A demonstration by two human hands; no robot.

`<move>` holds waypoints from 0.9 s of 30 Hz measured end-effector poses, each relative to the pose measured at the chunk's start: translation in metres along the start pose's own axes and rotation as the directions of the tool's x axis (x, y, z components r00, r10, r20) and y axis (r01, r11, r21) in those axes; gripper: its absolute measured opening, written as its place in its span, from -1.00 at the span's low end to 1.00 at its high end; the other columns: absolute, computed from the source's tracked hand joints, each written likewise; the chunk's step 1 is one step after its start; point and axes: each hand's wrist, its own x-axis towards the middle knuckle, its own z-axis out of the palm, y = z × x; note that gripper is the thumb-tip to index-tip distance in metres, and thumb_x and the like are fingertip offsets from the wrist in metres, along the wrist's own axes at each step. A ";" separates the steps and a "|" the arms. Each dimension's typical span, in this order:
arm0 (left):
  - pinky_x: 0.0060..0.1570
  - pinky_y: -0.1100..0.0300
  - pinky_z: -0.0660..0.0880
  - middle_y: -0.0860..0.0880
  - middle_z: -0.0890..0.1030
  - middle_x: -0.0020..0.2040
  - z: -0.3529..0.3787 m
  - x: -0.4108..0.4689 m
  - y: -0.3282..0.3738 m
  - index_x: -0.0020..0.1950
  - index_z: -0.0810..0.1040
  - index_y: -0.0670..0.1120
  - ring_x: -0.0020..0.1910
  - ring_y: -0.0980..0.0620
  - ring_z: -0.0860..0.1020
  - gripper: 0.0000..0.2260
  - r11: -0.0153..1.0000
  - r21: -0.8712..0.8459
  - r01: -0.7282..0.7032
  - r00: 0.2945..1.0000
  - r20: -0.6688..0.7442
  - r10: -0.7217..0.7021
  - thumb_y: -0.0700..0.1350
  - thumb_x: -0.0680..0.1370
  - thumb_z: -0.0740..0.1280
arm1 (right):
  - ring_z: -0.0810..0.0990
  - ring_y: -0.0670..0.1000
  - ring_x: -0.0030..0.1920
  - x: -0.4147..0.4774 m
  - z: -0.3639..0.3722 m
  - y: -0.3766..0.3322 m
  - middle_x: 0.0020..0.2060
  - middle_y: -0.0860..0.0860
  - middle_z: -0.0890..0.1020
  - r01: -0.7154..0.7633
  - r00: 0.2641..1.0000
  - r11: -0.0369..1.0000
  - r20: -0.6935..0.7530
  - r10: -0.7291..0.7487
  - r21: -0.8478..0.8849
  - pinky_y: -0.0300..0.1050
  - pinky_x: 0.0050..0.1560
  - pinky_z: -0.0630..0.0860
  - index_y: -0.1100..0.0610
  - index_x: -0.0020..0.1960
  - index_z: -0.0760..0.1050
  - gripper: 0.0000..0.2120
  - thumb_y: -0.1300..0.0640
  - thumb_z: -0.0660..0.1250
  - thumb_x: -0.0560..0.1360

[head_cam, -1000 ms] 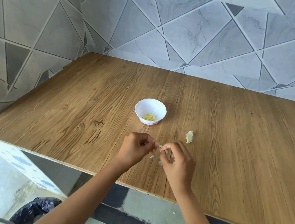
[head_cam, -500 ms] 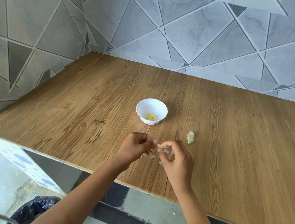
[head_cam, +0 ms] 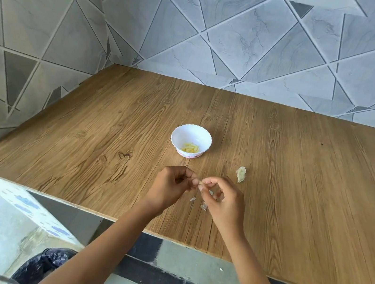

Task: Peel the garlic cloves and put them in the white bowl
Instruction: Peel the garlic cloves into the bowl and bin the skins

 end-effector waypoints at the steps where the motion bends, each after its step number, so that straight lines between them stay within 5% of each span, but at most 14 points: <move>1: -0.25 0.32 0.45 -0.03 0.59 -0.31 0.000 0.000 0.000 -0.11 0.62 -0.23 -0.37 0.18 0.48 -0.95 1.000 0.005 -0.017 1.000 -0.003 0.017 -0.28 0.51 0.37 | 0.49 -0.14 -0.35 0.000 0.001 0.001 -0.22 -0.18 0.63 -0.037 0.999 0.999 -0.003 0.037 0.030 -0.29 -0.36 0.41 0.02 -0.18 0.58 -0.97 0.10 0.43 0.40; 9: -0.09 0.20 0.52 -0.13 0.63 -0.23 -0.001 0.004 -0.003 -0.06 0.62 -0.20 -0.22 0.06 0.57 -0.94 0.995 -0.090 -0.046 0.999 -0.001 0.047 -0.30 0.51 0.36 | 0.56 -0.21 -0.30 0.006 -0.003 -0.009 -0.27 -0.15 0.66 -0.284 0.959 0.911 0.096 0.268 0.298 -0.31 -0.23 0.48 -0.02 -0.17 0.60 -0.77 0.33 0.44 0.40; 14: -0.11 0.24 0.54 -0.05 0.62 -0.25 -0.003 0.007 -0.003 -0.07 0.60 -0.18 -0.21 0.08 0.58 -0.91 0.990 -0.123 -0.072 0.996 0.037 0.077 -0.33 0.51 0.35 | 0.58 -0.08 -0.26 0.008 -0.007 -0.009 -0.29 -0.13 0.67 -0.335 0.940 0.893 0.175 0.294 0.300 -0.09 -0.15 0.54 -0.09 -0.18 0.60 -0.72 0.31 0.45 0.40; 21: -0.14 0.32 0.49 -0.03 0.62 -0.25 -0.005 0.008 -0.001 -0.07 0.60 -0.21 -0.23 0.15 0.56 -0.91 0.985 -0.136 -0.106 0.991 0.070 0.116 -0.36 0.51 0.34 | 0.58 -0.01 -0.29 0.011 -0.008 -0.014 -0.30 -0.06 0.67 -0.328 0.937 0.915 0.199 0.286 0.233 -0.08 -0.20 0.55 -0.06 -0.17 0.60 -0.77 0.27 0.47 0.40; 24: -0.11 0.31 0.48 -0.07 0.62 -0.21 -0.006 0.008 -0.001 -0.08 0.60 -0.19 -0.20 0.12 0.56 -0.89 0.983 -0.151 -0.104 0.990 0.082 0.117 -0.36 0.51 0.33 | 0.52 -0.19 -0.41 0.014 -0.012 -0.021 -0.35 -0.08 0.65 -0.521 0.848 0.775 0.321 0.422 0.358 -0.34 -0.38 0.43 0.09 -0.18 0.61 -0.88 0.30 0.43 0.42; 27: -0.12 0.31 0.48 -0.07 0.60 -0.22 -0.007 0.006 0.000 -0.08 0.59 -0.20 -0.21 0.13 0.55 -0.88 0.975 -0.208 -0.081 0.989 0.105 0.105 -0.38 0.52 0.31 | 0.43 -0.15 -0.46 0.015 -0.015 -0.019 -0.41 -0.10 0.59 -0.672 0.739 0.593 0.457 0.496 0.444 -0.35 -0.47 0.28 0.16 -0.16 0.59 -0.95 0.28 0.41 0.43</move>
